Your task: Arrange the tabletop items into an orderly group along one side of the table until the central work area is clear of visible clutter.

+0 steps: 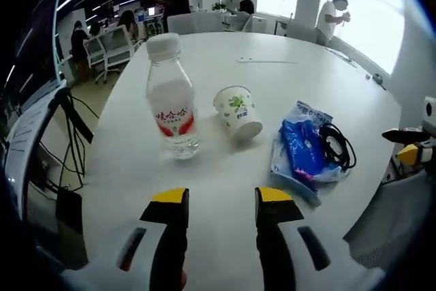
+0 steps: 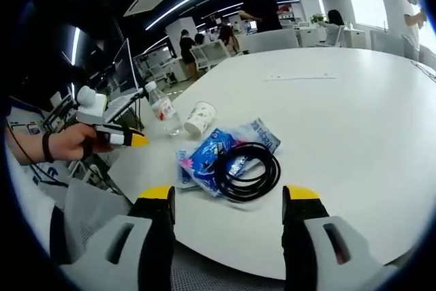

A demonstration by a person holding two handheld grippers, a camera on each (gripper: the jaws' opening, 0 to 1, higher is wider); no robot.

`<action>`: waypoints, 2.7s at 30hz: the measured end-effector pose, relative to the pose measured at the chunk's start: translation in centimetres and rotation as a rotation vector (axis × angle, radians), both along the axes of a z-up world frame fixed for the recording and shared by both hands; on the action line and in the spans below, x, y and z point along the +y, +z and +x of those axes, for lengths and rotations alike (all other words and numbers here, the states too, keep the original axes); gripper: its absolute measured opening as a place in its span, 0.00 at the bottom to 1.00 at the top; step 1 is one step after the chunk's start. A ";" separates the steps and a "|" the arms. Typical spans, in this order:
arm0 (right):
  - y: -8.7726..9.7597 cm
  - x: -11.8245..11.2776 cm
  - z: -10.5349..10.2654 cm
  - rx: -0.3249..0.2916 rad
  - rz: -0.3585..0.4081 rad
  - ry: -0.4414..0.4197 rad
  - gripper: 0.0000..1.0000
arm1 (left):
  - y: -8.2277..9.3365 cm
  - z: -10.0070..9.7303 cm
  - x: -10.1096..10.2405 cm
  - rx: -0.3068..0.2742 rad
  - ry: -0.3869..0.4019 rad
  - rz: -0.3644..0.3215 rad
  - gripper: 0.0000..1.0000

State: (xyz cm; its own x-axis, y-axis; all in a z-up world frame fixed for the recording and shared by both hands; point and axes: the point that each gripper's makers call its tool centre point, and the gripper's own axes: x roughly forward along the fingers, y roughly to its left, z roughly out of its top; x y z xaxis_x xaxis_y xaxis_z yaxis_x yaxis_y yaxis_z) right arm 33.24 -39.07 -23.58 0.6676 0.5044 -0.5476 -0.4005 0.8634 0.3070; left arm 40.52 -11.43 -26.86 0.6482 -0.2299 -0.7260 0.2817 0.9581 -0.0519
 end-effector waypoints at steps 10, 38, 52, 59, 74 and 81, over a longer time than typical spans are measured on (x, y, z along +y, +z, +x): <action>-0.1 0.0 0.0 0.006 -0.001 0.008 0.62 | -0.1 0.9 -2.0 0.005 -0.018 -0.014 0.37; -1.0 -1.5 0.0 0.036 0.020 -0.043 0.62 | -0.3 7.8 -6.3 0.015 0.003 -0.053 0.38; -1.3 -2.3 -0.5 0.057 0.016 -0.047 0.63 | -2.7 9.5 -7.2 0.075 0.068 -0.081 0.45; -1.2 -3.3 -0.4 0.064 0.009 -0.055 0.63 | -3.4 10.7 -7.3 0.091 0.097 -0.084 0.47; -1.0 -4.3 -0.1 0.060 0.005 -0.061 0.63 | -4.5 11.1 -7.0 0.132 0.099 -0.058 0.36; -1.1 -4.0 -0.1 0.058 0.010 -0.054 0.62 | -4.0 9.8 -6.6 0.123 0.081 -0.043 0.35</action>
